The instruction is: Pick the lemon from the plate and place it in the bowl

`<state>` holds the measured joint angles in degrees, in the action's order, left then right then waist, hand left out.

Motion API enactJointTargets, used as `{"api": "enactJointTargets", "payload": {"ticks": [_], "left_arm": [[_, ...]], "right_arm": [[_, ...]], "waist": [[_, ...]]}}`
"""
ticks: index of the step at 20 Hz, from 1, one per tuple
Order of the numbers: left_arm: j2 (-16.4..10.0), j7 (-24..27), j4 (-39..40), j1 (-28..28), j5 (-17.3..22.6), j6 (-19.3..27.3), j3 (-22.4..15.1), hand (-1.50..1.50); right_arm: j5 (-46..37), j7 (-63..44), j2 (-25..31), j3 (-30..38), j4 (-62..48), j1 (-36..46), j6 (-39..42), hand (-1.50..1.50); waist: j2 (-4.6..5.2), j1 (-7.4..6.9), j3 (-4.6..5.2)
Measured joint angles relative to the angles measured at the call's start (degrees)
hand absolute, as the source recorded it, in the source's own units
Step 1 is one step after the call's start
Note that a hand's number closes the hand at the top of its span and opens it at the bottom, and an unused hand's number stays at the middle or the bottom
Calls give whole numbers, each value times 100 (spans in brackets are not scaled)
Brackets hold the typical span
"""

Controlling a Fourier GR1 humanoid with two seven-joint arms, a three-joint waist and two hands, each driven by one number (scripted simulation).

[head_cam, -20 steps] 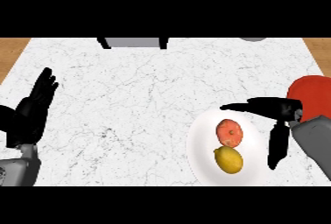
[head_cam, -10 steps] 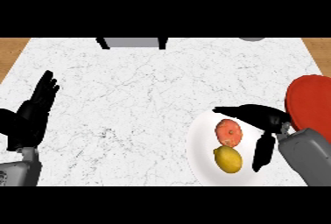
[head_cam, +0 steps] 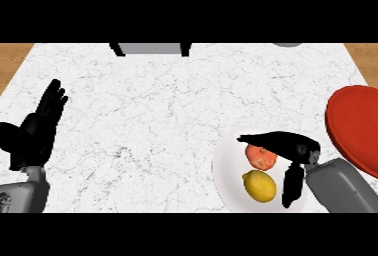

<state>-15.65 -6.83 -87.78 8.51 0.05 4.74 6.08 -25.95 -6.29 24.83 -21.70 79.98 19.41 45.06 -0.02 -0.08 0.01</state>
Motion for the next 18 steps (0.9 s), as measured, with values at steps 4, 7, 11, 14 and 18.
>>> {"api": "enactJointTargets", "payload": {"ticks": [4,7,11,14,18], "left_arm": [[-30,-37,2,23,-16,-124,116,0],[-3,-67,9,29,-27,-176,173,0],[80,-23,-72,-52,-113,-183,170,0],[162,-99,-100,46,-197,-92,114,0],[117,22,-5,6,-137,-197,206,0]], "right_arm": [[-346,141,-193,102,-95,-93,-46,-150],[-619,240,-305,127,-54,-254,-158,-150],[-877,172,-487,184,-20,-331,-185,-150],[-935,125,-651,200,-244,-154,-89,150],[-1037,437,-744,155,-376,-124,-215,150]], "waist": [[-8,-1,6],[-23,0,17],[-41,2,32],[-62,-6,52],[-82,-12,70]]}}
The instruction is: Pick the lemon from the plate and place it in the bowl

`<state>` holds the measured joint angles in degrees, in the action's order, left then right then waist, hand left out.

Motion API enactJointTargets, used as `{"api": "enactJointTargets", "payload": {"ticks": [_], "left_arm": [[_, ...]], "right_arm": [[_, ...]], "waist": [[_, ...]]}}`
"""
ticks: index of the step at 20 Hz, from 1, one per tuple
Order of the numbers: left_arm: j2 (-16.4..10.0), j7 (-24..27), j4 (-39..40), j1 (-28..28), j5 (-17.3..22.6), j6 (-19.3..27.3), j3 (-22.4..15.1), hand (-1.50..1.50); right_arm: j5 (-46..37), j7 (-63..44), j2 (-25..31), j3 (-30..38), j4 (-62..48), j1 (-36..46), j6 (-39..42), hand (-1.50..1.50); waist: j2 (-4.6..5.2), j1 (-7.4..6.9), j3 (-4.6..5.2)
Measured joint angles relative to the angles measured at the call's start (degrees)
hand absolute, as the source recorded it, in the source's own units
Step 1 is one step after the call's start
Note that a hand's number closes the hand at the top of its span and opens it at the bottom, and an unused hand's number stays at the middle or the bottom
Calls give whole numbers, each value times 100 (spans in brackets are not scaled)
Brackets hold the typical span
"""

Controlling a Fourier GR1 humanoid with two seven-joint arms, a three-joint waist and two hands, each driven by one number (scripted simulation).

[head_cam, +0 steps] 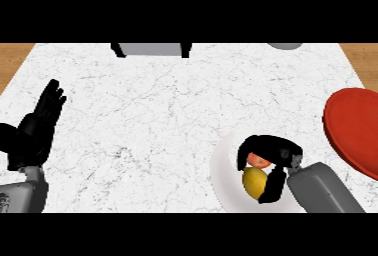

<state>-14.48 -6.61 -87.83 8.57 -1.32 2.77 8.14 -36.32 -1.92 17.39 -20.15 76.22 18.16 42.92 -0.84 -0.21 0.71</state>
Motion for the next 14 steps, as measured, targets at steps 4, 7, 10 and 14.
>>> {"api": "enactJointTargets", "payload": {"ticks": [4,7,10,14], "left_arm": [[61,53,39,-13,-46,18,-24,0],[52,26,108,80,-56,9,-3,0],[0,-3,-34,-53,-56,-28,41,0],[-20,-30,-151,-178,-20,-31,108,0]], "right_arm": [[-101,79,-191,-39,0,-31,-152,150],[-209,227,-294,-58,-138,18,-301,150],[-414,435,-244,-69,-71,-134,-683,150],[-870,695,327,-86,657,-793,-1472,150]], "waist": [[-14,4,8],[-19,1,11],[-26,-10,0],[-41,55,-29]]}}
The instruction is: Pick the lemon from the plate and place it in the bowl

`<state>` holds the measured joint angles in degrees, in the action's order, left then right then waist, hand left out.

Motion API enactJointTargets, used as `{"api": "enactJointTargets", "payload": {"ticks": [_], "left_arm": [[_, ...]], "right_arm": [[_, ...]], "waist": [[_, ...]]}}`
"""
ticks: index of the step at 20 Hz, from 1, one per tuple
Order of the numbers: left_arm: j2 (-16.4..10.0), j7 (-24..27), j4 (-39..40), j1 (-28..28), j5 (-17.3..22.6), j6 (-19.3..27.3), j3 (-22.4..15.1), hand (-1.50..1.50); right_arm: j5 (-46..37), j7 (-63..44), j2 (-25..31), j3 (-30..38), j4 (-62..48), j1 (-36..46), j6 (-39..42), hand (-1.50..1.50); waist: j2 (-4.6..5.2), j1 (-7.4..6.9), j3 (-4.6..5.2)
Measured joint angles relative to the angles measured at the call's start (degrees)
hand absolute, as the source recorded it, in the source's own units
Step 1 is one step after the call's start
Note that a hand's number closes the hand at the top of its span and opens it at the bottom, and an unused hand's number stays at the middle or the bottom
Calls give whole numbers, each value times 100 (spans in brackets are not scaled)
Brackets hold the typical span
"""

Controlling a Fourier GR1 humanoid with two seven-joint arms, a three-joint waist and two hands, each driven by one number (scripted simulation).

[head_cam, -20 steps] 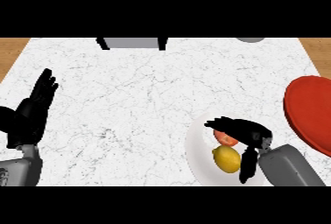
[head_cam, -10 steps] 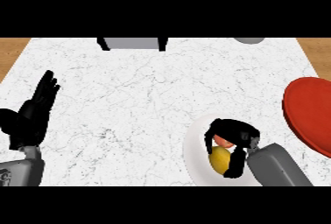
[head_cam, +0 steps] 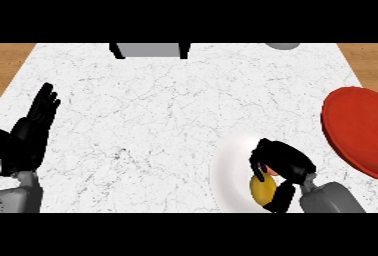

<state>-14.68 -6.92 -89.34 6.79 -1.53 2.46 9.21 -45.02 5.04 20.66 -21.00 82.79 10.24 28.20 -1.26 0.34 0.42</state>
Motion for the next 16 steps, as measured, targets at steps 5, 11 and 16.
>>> {"api": "enactJointTargets", "payload": {"ticks": [5,11,16], "left_arm": [[-33,-73,-34,13,41,-44,44,0],[-66,-161,-103,-9,86,-82,113,0],[-26,-119,-94,-59,66,-49,120,0]], "right_arm": [[-528,7,612,227,874,-897,-942,150],[-502,38,1195,939,2364,-1904,-1445,150],[-15,-210,1159,1904,3583,-2156,-1750,150]], "waist": [[42,73,-16],[73,120,-33],[68,187,-35]]}}
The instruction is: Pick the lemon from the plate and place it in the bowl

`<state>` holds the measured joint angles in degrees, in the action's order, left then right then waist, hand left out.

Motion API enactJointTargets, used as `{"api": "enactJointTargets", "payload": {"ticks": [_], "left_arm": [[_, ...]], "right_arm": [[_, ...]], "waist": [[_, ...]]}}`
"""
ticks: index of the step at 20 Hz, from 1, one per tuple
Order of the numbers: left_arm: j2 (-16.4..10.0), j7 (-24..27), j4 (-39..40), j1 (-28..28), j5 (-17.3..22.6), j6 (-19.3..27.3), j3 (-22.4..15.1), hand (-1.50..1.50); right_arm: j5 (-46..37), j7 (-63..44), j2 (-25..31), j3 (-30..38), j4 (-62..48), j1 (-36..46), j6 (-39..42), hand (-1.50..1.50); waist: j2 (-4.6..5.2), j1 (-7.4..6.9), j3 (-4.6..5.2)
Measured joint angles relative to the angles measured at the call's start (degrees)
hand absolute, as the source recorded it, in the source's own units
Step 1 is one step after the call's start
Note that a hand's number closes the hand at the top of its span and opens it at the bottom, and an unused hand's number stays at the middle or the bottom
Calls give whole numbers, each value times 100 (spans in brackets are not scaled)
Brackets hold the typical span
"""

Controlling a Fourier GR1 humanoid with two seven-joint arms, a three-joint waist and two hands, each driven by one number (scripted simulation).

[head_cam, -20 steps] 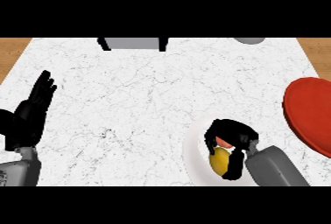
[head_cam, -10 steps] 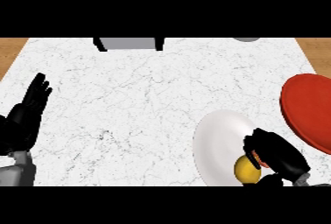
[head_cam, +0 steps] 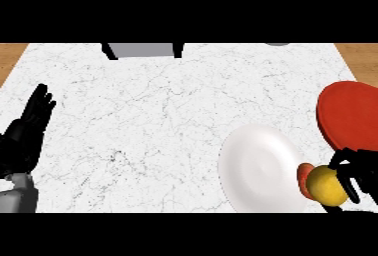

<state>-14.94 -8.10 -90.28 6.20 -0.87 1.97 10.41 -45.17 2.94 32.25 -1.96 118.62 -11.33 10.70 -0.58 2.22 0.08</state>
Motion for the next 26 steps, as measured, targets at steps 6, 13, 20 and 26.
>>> {"api": "enactJointTargets", "payload": {"ticks": [6,13,20,26], "left_arm": [[-23,-5,41,70,-12,-34,10,0],[123,7,86,196,-169,34,-135,0],[85,183,211,215,-86,-134,-60,0],[130,111,292,368,-129,-137,-103,0]], "right_arm": [[1333,-478,-85,1434,981,-34,323,150],[2489,-784,170,2713,492,590,944,150],[2512,11,366,2802,-1540,1517,874,150],[2096,871,568,2568,-3502,2508,515,150]], "waist": [[22,-60,-2],[48,-175,-4],[71,-266,-9],[80,-299,-12]]}}
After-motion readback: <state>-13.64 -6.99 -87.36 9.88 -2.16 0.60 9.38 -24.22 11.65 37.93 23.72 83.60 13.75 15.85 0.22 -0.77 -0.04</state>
